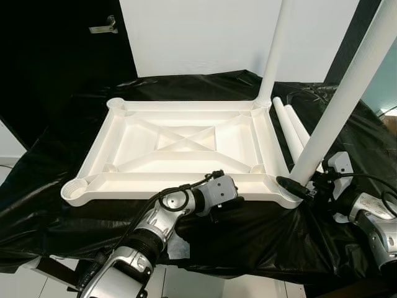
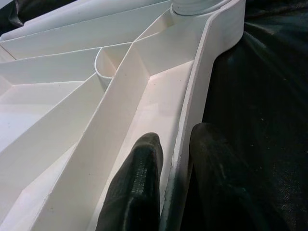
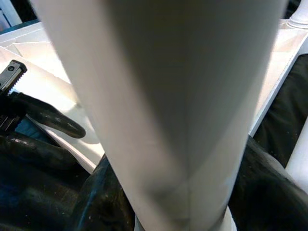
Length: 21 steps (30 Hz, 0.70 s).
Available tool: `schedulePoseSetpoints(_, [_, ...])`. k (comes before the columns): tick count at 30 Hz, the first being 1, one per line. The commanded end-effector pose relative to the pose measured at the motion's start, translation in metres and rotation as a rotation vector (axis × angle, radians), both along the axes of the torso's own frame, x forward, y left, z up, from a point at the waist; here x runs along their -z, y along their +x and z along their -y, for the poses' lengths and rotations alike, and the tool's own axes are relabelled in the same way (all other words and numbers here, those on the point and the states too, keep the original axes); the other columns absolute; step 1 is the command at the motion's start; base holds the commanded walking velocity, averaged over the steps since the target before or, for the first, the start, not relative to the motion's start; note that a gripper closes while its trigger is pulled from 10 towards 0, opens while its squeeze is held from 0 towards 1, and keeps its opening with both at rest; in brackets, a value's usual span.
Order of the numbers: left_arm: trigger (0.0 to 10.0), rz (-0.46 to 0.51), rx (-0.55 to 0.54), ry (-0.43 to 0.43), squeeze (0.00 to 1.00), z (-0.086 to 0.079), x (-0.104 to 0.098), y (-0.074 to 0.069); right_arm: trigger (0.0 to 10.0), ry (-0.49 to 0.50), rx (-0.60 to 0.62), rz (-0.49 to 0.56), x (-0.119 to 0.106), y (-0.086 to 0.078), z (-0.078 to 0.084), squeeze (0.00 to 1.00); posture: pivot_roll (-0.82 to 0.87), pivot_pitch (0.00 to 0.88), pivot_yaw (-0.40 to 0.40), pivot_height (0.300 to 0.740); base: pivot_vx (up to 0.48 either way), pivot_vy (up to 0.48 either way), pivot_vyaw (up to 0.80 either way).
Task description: Building children table
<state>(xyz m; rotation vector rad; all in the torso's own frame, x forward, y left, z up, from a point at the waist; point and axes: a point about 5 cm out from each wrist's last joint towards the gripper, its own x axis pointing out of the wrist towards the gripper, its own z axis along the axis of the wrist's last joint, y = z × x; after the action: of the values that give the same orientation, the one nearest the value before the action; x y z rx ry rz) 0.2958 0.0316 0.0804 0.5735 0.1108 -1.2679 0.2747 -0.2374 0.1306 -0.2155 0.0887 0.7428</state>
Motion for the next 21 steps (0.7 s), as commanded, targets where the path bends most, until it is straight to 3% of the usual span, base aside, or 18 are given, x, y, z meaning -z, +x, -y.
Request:
schedulePoseSetpoints(1, [10.0, -0.152, -0.055, 0.123, 0.0, -0.015, 0.045, -0.019, 0.0, -0.004, -0.031, -0.047, 0.005, -0.004, 0.002, 0.0, -0.08, 0.017, -0.025, 0.74, 0.0, 0.0, 0.0])
schedulePoseSetpoints(4, [10.0, -0.15, -0.053, 0.126, 0.0, -0.015, 0.045, -0.019, 0.0, -0.004, -0.033, -0.054, 0.006, -0.005, 0.004, 0.0, -0.08, 0.017, -0.024, 0.74, 0.0, 0.0, 0.0])
schedulePoseSetpoints(7, [10.0, -0.148, -0.048, 0.131, 0.0, -0.015, 0.045, -0.019, 0.0, 0.079, 0.008, -0.082, 0.013, -0.009, 0.0, 0.0, -0.08, 0.021, -0.033, 0.74, 0.0, 0.0, 0.0])
schedulePoseSetpoints(9, [10.0, -0.149, -0.047, 0.127, 0.0, -0.014, 0.046, -0.021, 0.0, 0.209, 0.206, -0.009, 0.024, -0.009, -0.014, 0.0, -0.07, 0.022, -0.04, 0.74, 0.0, 0.0, 0.0])
schedulePoseSetpoints(10, [10.0, -0.149, -0.047, 0.127, 0.0, -0.014, 0.046, -0.021, 0.0, 0.209, 0.206, -0.009, 0.024, -0.009, -0.014, 0.0, -0.07, 0.022, -0.04, 0.74, 0.0, 0.0, 0.0])
schedulePoseSetpoints(11, [10.0, -0.152, -0.048, 0.123, 0.0, -0.013, 0.046, -0.022, 0.0, 0.246, 0.355, 0.059, 0.028, -0.009, -0.019, 0.0, -0.07, 0.023, -0.044, 0.74, 0.0, 0.0, 0.0])
schedulePoseSetpoints(12, [10.0, -0.154, -0.048, 0.122, 0.0, -0.013, 0.047, -0.023, 0.0, 0.23, 0.517, 0.096, 0.036, -0.012, -0.023, 0.0, -0.06, 0.024, -0.045, 0.74, 0.0, 0.0, 0.0])
schedulePoseSetpoints(13, [10.0, -0.156, -0.047, 0.123, 0.0, -0.013, 0.048, -0.024, 0.0, 0.195, 0.602, 0.111, 0.045, -0.02, -0.038, 0.0, -0.06, 0.025, -0.047, 0.74, 0.0, 0.0, 0.0])
schedulePoseSetpoints(16, [10.0, -0.157, -0.046, 0.126, 0.0, -0.013, 0.049, -0.025, 0.0, 0.182, 0.642, 0.106, 0.055, -0.033, -0.064, 0.0, -0.05, 0.028, -0.044, 0.74, 0.0, 0.0, 0.0])
schedulePoseSetpoints(21, [10.0, -0.154, -0.049, 0.131, 0.0, -0.017, 0.048, -0.024, 0.0, 0.214, 0.641, 0.112, 0.052, -0.031, -0.082, 0.0, -0.06, 0.03, -0.038, 0.74, 0.0, 0.0, 0.0])
